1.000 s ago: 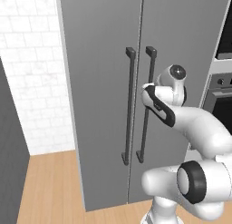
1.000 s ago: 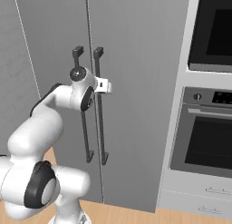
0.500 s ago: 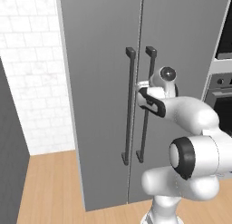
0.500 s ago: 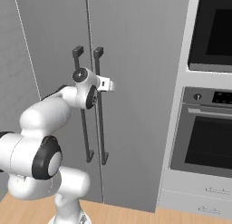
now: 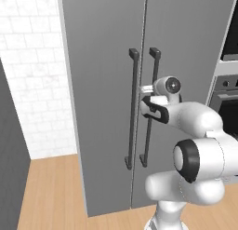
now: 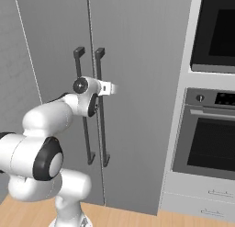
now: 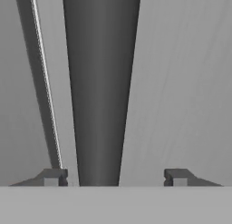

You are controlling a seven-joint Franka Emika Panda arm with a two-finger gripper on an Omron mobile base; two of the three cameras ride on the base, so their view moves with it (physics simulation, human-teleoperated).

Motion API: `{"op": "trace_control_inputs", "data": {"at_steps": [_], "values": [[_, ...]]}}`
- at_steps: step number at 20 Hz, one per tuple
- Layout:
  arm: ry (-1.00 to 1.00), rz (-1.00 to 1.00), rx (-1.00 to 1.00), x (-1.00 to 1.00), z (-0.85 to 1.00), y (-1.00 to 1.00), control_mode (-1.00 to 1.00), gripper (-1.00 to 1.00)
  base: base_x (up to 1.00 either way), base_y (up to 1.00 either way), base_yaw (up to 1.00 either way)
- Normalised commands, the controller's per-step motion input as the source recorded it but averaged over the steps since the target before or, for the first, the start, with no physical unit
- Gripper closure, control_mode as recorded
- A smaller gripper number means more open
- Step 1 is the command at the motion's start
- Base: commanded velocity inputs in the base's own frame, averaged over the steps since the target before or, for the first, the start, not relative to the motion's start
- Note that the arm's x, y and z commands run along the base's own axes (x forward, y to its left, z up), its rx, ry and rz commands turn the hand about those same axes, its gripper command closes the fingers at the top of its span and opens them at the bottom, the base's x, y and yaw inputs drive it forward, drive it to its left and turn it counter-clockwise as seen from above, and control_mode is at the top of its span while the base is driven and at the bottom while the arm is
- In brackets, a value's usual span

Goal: Take the strawberry from the fridge and place it on top of the pancake, located on the dining counter.

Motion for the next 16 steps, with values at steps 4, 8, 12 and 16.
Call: {"op": "trace_control_inputs", "data": {"at_steps": [4,8,12,16], "values": [[0.02,0.0,0.03,-0.14,0.0,-0.03,-1.0,1.0,0.0,0.0,0.0],[0.0,0.0,0.1,-0.83,0.01,-0.24,-1.0,1.0,0.0,0.0,0.0],[0.0,0.0,0.12,-0.99,0.01,-0.54,-1.0,1.0,0.0,0.0,0.0],[0.06,-0.01,0.15,-1.0,0.04,-0.85,-1.0,1.0,0.0,0.0,0.0]]}}
